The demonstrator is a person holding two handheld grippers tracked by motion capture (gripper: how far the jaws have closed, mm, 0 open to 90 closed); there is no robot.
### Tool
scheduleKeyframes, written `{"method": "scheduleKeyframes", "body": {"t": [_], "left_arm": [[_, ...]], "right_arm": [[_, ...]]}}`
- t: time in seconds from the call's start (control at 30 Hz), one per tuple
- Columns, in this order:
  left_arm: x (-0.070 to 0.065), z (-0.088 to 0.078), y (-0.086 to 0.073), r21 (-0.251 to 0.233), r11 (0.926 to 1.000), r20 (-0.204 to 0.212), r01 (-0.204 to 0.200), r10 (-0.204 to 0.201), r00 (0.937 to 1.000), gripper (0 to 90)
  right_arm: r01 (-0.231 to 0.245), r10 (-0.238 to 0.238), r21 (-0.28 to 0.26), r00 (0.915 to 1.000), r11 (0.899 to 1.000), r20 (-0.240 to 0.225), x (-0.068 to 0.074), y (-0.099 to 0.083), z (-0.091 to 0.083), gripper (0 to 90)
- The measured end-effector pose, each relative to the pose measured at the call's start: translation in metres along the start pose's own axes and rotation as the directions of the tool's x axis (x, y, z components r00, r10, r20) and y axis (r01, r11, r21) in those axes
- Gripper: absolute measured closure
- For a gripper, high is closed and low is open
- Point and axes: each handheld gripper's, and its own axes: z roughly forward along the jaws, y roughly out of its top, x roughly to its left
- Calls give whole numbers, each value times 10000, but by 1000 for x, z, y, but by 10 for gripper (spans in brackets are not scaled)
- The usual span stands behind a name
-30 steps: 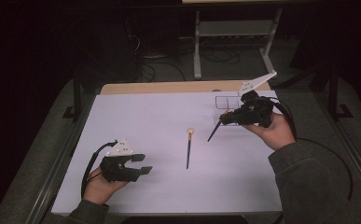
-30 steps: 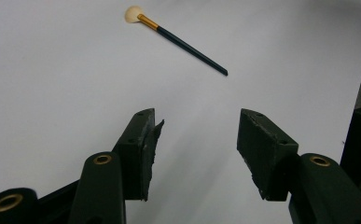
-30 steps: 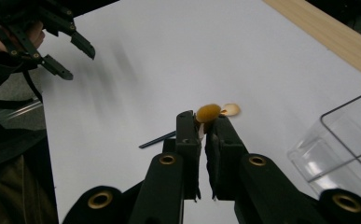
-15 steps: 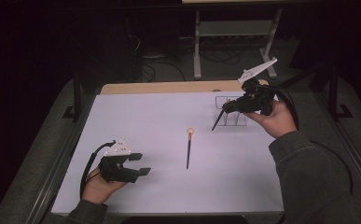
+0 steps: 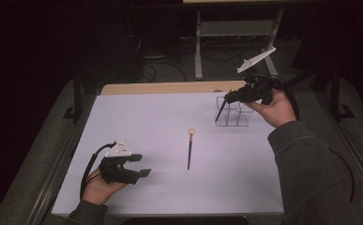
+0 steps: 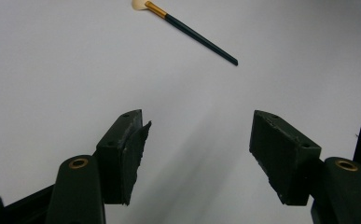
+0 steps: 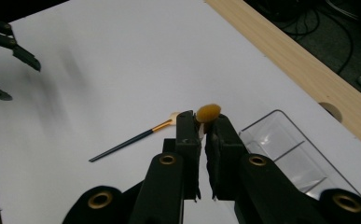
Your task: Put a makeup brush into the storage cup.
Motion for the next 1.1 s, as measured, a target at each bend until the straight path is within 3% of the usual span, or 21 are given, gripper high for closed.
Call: {"method": "scheduleKeyframes", "body": {"t": [0.67,1.1], "left_arm": [[1,-3,0,-204,9998,-39,-36,35,10000,350],[1,-4,1,-286,9996,-27,-56,55,10000,347]], "right_arm": [[-343,342,-6,9952,9994,913,-24,23,-8,833],[-574,557,87,9890,9983,1372,-38,30,-2,833]]}}
